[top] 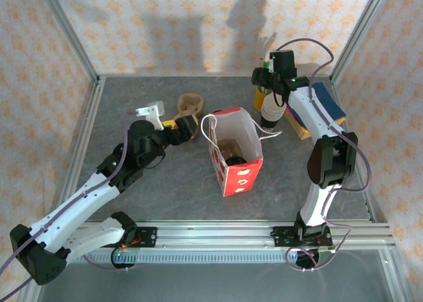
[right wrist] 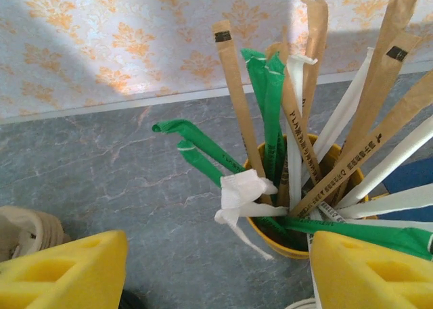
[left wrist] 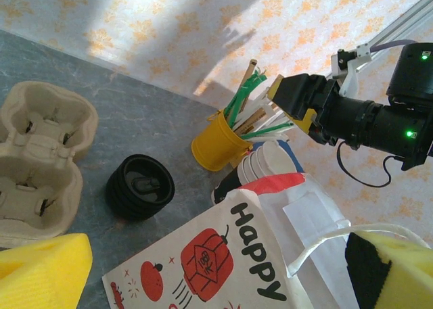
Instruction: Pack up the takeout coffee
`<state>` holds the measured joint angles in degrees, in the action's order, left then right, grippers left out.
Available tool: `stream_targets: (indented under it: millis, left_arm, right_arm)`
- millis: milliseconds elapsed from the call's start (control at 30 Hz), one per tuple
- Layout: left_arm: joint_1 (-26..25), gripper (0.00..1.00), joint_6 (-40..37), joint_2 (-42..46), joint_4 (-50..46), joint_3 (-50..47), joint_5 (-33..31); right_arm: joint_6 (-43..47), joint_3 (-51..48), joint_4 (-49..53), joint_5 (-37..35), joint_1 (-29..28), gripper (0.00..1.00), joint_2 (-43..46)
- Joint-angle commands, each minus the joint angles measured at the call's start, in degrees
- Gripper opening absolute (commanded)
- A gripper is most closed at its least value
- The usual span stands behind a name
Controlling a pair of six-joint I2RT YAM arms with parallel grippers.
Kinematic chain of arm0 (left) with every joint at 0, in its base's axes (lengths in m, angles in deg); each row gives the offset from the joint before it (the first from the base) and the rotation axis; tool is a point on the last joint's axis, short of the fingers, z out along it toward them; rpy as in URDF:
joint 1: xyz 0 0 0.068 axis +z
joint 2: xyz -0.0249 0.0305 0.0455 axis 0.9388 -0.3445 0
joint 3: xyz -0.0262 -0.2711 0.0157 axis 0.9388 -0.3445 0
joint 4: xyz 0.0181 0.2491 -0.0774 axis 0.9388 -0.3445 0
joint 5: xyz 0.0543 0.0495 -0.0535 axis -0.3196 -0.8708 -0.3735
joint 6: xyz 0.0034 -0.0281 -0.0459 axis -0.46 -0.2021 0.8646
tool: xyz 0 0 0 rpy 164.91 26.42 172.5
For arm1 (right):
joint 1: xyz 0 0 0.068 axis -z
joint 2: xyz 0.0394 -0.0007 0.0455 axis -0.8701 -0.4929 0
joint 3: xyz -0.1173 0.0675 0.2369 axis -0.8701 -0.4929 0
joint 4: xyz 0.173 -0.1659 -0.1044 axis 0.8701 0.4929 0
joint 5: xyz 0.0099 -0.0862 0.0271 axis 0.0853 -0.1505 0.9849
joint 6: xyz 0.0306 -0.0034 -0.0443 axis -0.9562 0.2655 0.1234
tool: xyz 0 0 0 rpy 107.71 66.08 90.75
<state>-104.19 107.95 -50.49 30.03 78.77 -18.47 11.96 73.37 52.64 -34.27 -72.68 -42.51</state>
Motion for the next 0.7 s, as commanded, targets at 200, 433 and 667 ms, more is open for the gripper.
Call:
stream_targets:
  millis: [200, 433, 667]
  left_arm:
    - [0.7, 0.97, 1.8, 1.7, 0.2, -2.1, -0.9]
    - [0.9, 0.97, 2.6, 1.8, 0.5, -2.9, -1.2]
    - [0.9, 0.96, 2.9, 2.6, 1.2, -4.6, -2.4]
  right_arm:
    - [2.2, 4.2, -2.5, -2.0, 0.8, 0.59, -3.3]
    - [2.7, 7.3, -0.7, -2.2, 1.5, 0.56, -6.1]
    - [4.1, 11.4, 2.3, -0.3, 2.5, 0.51, -8.7]
